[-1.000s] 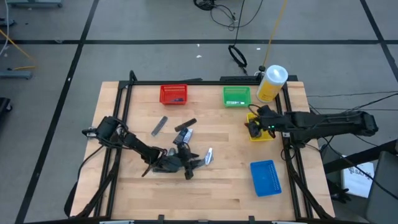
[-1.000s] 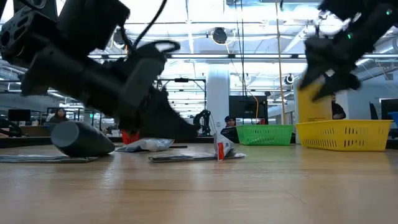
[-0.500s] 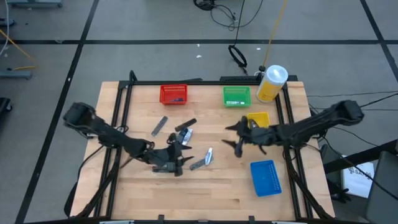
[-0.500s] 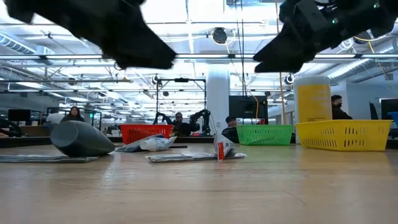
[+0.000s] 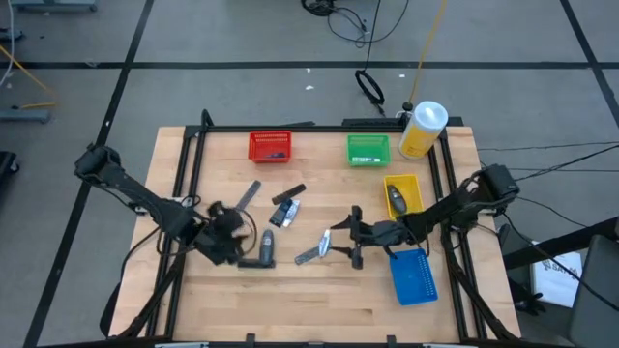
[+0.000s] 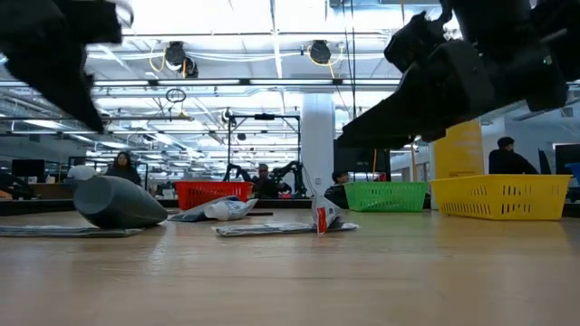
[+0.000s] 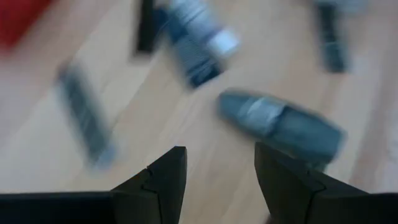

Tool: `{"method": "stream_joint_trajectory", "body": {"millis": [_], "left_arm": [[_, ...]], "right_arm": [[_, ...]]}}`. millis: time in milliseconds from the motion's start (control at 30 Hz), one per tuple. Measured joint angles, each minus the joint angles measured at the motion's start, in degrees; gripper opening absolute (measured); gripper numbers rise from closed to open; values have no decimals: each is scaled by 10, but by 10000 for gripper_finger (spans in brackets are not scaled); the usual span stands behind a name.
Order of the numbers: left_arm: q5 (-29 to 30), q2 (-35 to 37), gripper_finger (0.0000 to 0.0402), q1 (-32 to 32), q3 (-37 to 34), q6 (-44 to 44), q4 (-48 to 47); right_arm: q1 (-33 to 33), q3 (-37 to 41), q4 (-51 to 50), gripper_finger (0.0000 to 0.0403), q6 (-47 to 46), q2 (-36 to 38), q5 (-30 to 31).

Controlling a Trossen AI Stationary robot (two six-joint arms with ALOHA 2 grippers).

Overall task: Pick & Place Travel size toiletries
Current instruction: Put the black comb into the blue bin

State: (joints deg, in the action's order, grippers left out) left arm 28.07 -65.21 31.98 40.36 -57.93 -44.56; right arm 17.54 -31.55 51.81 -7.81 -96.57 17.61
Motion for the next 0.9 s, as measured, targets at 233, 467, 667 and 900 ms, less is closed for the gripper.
{"method": "stream_joint_trajectory", "body": {"millis": [233,467,667,900], "left_arm": [[72,8,189,-5,-37,-219,-89],[134,8,204,-62,-119,-250,-19],[135,8,262,-126,-192,-174,171],[124,0,269,-184,-246,-53,313]], "right_arm": [[-3,0,7,276,0,-13,1],[-3,0,6,276,0,-13,1],[-3,0,5,276,0,-13,1],[-3,0,1,276,0,-13,1]]}}
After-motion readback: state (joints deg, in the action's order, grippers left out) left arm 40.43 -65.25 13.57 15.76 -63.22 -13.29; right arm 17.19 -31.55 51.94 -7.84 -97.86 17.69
